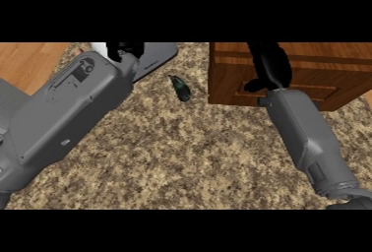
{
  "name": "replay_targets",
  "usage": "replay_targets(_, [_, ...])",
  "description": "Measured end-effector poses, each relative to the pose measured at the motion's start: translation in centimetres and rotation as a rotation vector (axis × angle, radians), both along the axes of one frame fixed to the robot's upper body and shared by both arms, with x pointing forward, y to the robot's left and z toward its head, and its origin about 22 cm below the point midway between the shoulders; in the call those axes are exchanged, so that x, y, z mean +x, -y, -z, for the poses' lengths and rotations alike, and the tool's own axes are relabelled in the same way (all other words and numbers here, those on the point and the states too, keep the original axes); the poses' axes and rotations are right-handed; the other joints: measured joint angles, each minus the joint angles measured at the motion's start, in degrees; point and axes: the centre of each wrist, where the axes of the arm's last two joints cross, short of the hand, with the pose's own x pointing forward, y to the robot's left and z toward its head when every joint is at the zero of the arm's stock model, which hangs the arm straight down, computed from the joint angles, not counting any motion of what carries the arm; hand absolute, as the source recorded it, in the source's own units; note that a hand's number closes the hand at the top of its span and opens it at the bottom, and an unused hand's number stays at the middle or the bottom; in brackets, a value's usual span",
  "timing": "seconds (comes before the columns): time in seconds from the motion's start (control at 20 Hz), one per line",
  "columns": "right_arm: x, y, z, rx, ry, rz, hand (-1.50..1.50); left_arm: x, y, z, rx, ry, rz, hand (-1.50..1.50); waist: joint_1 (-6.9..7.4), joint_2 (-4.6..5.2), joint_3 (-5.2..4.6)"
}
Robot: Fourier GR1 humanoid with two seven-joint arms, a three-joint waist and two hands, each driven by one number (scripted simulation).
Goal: Pick up the can, place it into the drawer and close the drawer
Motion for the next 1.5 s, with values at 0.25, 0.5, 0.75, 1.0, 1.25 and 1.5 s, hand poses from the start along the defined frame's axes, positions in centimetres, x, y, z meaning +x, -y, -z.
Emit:
replay_targets(0.25, [0.8,-0.1,-0.4,0.02,0.035,0.037,-1.5,-0.4,-0.7,-0.9,0.007,0.005,0.008,-1.5,0.71,0.6,0.36])
replay_targets(0.5, [1.7,0.2,-1.9,0.001,0.043,0.054,-1.5,-0.8,-1.0,-0.8,0.012,0.014,0.019,-1.5,1.35,1.3,0.59])
replay_targets(0.75, [2.4,0.6,-3.1,-0.015,0.019,0.065,-1.5,-1.3,-1.1,-1.2,0.009,0.016,0.033,-1.5,2.07,1.97,0.89])
replay_targets(1.0, [2.7,-0.4,-3.7,-0.002,-0.04,0.02,-1.5,-1.6,-1.2,-1.8,0.009,0.019,0.039,-1.5,2.59,2.18,0.97])
replay_targets(1.25, [2.9,-0.6,-4.1,0.162,-0.113,-0.052,-1.5,-2.0,-1.2,-1.6,0.005,0.014,0.045,-1.5,2.36,2.5,1.17])
replay_targets(1.5, [3.1,-0.5,-4.5,0.403,-0.141,-0.098,-1.5,-2.1,-1.8,-1.5,0.005,0.008,0.038,-1.5,1.91,2.43,1.05])
